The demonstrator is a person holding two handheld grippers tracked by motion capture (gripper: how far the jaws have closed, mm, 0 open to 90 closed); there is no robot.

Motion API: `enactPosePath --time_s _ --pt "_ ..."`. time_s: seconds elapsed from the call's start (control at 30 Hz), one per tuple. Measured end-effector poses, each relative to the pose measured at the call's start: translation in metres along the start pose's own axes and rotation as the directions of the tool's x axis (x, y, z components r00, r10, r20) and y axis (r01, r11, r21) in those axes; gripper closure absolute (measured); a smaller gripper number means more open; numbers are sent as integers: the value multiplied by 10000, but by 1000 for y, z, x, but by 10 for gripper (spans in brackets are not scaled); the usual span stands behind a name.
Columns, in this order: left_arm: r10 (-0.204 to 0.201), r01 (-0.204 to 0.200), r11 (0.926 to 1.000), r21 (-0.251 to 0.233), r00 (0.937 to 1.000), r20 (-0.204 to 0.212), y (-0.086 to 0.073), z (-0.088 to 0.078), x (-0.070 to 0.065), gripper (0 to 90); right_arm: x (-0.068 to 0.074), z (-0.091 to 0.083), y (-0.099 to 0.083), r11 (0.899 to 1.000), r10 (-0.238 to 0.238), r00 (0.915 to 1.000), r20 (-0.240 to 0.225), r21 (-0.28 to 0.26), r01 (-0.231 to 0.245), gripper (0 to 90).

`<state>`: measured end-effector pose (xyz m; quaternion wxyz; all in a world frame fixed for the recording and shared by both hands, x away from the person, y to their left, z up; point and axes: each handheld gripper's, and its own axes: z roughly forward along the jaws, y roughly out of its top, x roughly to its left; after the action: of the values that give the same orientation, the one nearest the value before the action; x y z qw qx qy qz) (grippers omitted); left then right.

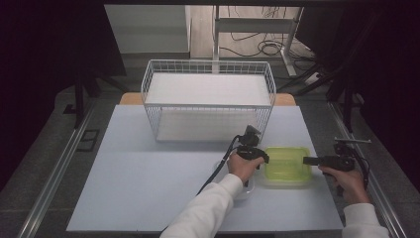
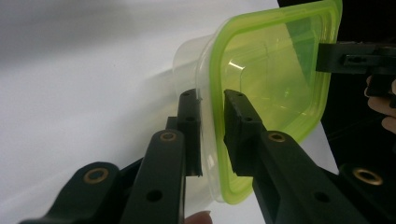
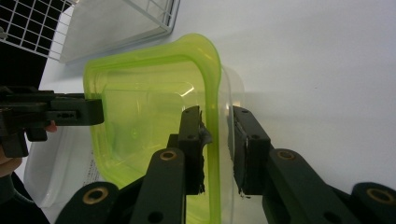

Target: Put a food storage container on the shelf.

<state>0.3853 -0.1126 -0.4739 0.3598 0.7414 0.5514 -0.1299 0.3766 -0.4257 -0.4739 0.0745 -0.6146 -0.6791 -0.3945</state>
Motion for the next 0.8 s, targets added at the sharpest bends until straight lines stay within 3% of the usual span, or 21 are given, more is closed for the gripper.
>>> enactPosePath --time_s 0.47,0.8 --pt "124 -116 9997 -215 9993 350 1 -13 -3 793 8 -7 2 9995 -219 9997 -91 -219 217 743" --pt "253 -219 9975 -675 9984 499 7 -42 -8 796 35 -18 11 9961 -673 9977 -122 -572 665 744"
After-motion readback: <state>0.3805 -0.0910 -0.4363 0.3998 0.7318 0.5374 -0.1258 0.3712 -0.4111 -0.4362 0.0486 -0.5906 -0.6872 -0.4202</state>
